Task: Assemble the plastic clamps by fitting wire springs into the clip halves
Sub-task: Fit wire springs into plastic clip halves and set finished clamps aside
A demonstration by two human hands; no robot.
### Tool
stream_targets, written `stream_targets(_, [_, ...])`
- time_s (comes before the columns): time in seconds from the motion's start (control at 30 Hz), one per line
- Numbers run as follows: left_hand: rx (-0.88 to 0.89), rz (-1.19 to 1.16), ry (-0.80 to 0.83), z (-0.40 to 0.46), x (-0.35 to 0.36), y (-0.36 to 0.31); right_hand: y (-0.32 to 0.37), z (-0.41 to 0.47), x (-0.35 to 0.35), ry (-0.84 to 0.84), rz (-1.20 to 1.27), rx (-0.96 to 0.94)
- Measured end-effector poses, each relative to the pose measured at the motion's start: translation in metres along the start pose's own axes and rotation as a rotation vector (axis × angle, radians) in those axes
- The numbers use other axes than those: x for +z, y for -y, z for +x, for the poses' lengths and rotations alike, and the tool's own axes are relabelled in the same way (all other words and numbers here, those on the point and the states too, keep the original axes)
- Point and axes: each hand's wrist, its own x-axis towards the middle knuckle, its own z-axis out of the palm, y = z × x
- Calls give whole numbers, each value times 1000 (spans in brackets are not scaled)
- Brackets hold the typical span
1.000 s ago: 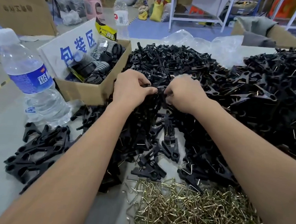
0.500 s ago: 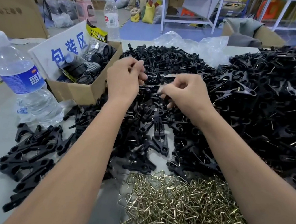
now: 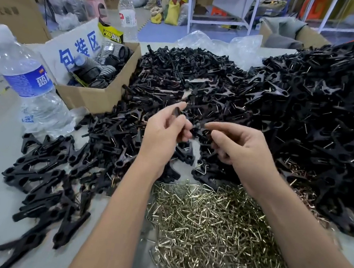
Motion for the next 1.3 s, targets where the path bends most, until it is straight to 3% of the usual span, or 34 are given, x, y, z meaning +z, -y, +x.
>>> stream_targets(0.17, [44, 7, 29, -11, -1, 4, -2, -10, 0, -179, -33, -133])
stream_targets(0.37, [-12, -183, 68, -14, 2, 0, -10, -8, -1, -83, 2, -167])
stream_targets(0.77, [31, -44, 33, -15, 8, 10, -11, -7, -1, 3, -81, -154])
stream_targets(1.3, [92, -32, 68, -13, 7, 12, -11, -8, -3, -25, -185, -141])
